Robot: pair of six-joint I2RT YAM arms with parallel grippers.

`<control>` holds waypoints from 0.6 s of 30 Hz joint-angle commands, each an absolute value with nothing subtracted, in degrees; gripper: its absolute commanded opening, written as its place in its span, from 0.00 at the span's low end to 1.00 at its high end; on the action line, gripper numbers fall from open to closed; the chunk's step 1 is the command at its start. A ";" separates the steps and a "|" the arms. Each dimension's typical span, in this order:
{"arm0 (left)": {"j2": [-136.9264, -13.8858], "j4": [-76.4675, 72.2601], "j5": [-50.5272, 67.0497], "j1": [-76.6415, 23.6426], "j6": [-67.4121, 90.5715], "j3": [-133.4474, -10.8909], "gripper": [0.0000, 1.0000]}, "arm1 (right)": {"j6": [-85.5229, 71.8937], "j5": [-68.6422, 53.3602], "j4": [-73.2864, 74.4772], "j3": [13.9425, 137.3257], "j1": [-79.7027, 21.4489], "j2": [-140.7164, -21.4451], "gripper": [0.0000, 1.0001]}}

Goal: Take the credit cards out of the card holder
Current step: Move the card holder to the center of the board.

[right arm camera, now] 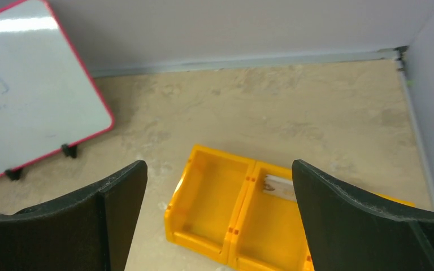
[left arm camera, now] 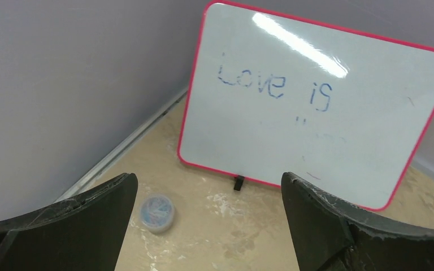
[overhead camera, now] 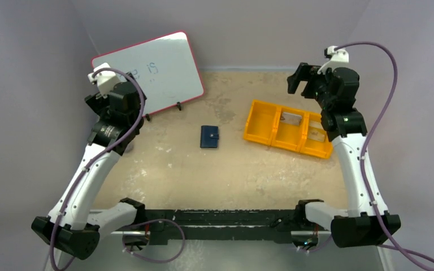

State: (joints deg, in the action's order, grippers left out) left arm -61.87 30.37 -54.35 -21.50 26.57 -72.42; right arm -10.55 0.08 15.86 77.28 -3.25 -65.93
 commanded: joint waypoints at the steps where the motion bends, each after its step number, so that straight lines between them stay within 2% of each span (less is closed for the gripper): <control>1: -58.47 26.41 -50.78 -16.65 27.67 -69.76 1.00 | -11.98 -12.52 11.25 73.84 -2.23 -64.06 1.00; 10: -59.02 30.91 -37.84 -10.75 31.36 -67.68 1.00 | -13.41 -23.83 9.69 69.79 -4.67 -66.41 1.00; 18: -65.80 26.02 -8.16 -10.03 34.71 -62.62 0.98 | -18.31 -18.18 10.52 70.59 -17.13 -75.74 0.97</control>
State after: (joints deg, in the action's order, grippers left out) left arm -62.87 30.37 -26.63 -10.00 31.57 -65.65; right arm -14.24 -20.25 11.92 69.93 -12.43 -72.14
